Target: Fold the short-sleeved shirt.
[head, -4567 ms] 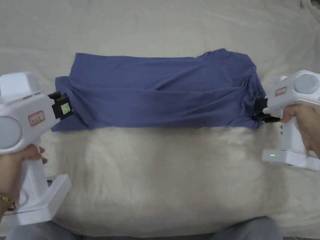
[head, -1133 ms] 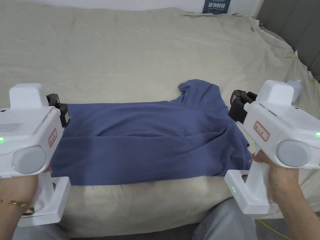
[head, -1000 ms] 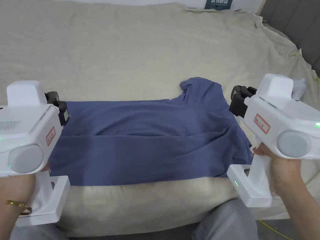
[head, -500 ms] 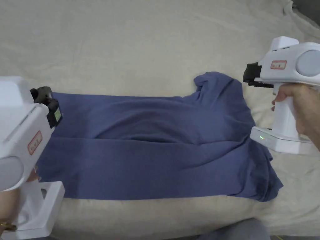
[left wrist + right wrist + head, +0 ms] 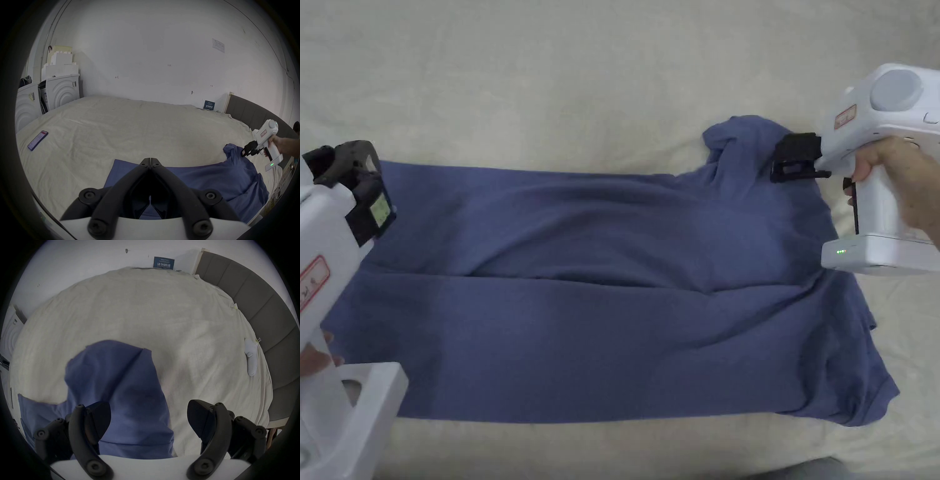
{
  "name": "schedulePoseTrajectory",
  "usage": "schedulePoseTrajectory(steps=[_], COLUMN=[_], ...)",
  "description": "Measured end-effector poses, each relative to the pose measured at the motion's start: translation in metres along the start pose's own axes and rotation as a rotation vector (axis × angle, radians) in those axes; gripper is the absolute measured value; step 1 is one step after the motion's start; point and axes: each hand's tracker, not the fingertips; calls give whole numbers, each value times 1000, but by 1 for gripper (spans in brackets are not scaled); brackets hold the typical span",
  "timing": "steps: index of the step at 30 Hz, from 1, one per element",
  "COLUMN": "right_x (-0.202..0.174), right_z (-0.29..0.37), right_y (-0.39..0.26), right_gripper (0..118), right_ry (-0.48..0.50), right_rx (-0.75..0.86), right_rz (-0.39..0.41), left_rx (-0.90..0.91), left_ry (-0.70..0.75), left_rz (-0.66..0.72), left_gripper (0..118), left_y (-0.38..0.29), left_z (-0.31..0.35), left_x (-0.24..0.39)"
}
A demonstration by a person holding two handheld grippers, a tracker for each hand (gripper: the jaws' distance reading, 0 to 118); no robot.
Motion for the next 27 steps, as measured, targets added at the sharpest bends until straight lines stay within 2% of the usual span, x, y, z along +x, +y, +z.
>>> schedulePoseTrajectory(steps=[3, 4, 6, 9, 10, 12, 17, 18, 20, 21, 22, 23, 24, 25, 27], right_x=[5, 1, 3, 5, 2, 0, 5, 5, 8, 8, 8, 8, 9, 10, 12], right_z=[-8, 1, 3, 5, 6, 4, 7, 10, 17, 21, 25, 30, 33, 37, 43], right_y=[-2, -13, -16, -18, -19, -15, -14, -15, -15, -14, -14, -14, -13, -12, -12], right_gripper=[97, 91, 60, 42, 27, 5, 3, 3, 2, 2, 3, 3, 3, 2, 3], right_ry=[-25, -27, -5, 54, 52, 53, 54, 60, 65, 69, 69, 67, 67, 70, 74], right_rx=[-5, -3, -4, 24, 20, 30, 47, 52, 72, 82, 88, 102, 109, 112, 126], right_rz=[-35, -47, -76, -99, -97, -79, -52, -52, -47, -36, -24, -13, -8, -3, 7], left_rx=[-7, -12, -21, -32, -40, -50, -109, -124, -171, -197, -220, -229, -242, -242, -259], left_ry=[2, 1, -1, 0, 1, 6, 11, 9, -1, 0, 9, 17, 23, 29, 39], left_rz=[-9, -5, 2, 4, 1, -2, 47, 65, 105, 110, 101, 87, 66, 35, -11], left_gripper=[0, 0, 0, 0, 0, 0, 0, 7, 35, 56, 84, 100, 109, 112, 112], left_y=[-2, -2, -4, -7, -8, -9, -7, -4, 4, 8, 15, 21, 26, 33, 47], left_z=[-4, -4, -5, -7, -8, -9, -12, -13, -19, -22, -26, -29, -32, -36, -46], left_x=[2, 2, 2, 1, 1, 0, -8, -10, -18, -20, -22, -24, -27, -30, -37])
